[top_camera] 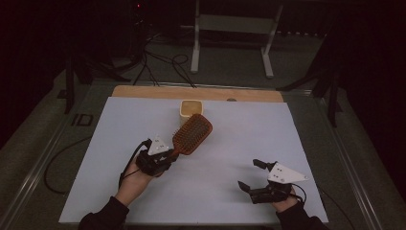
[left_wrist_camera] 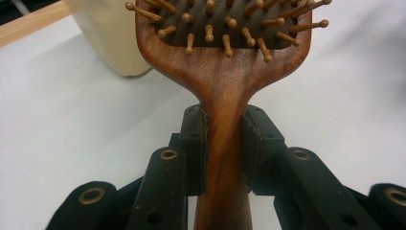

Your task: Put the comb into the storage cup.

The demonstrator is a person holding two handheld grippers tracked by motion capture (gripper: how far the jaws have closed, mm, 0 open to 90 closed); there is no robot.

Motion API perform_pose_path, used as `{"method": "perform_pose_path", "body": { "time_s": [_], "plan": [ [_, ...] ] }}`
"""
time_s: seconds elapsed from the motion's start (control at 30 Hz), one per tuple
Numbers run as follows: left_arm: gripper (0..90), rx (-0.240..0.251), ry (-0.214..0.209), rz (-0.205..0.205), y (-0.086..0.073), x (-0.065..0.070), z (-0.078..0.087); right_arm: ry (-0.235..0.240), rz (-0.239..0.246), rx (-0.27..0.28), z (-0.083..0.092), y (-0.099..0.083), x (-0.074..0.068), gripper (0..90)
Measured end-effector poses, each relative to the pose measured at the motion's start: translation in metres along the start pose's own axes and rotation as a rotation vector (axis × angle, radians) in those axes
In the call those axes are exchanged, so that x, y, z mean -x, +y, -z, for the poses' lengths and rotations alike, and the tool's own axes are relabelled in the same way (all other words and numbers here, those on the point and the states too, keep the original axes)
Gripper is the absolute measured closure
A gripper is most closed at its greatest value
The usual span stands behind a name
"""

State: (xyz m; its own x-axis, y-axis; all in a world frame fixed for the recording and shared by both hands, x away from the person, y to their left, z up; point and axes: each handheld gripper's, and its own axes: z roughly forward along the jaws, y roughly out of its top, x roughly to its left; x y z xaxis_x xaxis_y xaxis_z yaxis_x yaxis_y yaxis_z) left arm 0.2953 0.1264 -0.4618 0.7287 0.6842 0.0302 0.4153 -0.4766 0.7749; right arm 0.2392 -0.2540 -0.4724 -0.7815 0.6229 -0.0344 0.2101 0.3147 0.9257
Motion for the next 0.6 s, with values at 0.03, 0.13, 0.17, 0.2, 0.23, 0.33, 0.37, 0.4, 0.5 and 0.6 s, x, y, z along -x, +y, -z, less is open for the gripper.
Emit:
{"method": "perform_pose_path", "body": {
  "time_s": [0.03, 0.13, 0.17, 0.2, 0.23, 0.33, 0.37, 0.4, 0.5, 0.6],
  "plan": [
    [73.2, 0.008, -0.001, 0.002, -0.001, 0.002, 0.0, 0.002, 0.002, 0.008, 0.0, 0.007, -0.001, 8.9],
    [73.1, 0.048, -0.014, 0.02, -0.007, 0.005, 0.001, -0.01, -0.009, 0.049, -0.001, 0.031, -0.004, 8.9],
    [73.1, 0.057, -0.003, 0.018, -0.009, 0.007, 0.001, -0.013, -0.01, 0.061, -0.002, 0.039, -0.004, 8.9],
    [73.1, 0.063, -0.009, 0.023, -0.011, 0.007, 0.001, -0.019, -0.018, 0.072, -0.003, 0.046, -0.004, 8.9],
    [73.2, 0.07, -0.011, 0.026, -0.012, 0.008, 0.001, -0.027, -0.021, 0.079, -0.004, 0.054, -0.004, 8.9],
    [73.1, 0.09, -0.008, 0.024, -0.015, 0.009, 0.003, -0.039, -0.042, 0.107, -0.009, 0.074, -0.003, 8.9],
    [73.1, 0.1, 0.0, 0.025, -0.016, 0.01, 0.004, -0.041, -0.053, 0.118, -0.011, 0.081, -0.002, 8.9],
    [73.2, 0.109, -0.005, 0.026, -0.016, 0.011, 0.005, -0.036, -0.065, 0.132, -0.013, 0.087, -0.002, 8.9],
    [73.1, 0.149, 0.021, 0.01, -0.018, 0.013, 0.008, -0.04, -0.063, 0.172, -0.02, 0.103, -0.002, 8.9],
    [73.1, 0.162, 0.024, 0.018, -0.016, 0.014, 0.01, -0.021, -0.114, 0.189, -0.031, 0.115, 0.001, 8.9]
  ]
}}
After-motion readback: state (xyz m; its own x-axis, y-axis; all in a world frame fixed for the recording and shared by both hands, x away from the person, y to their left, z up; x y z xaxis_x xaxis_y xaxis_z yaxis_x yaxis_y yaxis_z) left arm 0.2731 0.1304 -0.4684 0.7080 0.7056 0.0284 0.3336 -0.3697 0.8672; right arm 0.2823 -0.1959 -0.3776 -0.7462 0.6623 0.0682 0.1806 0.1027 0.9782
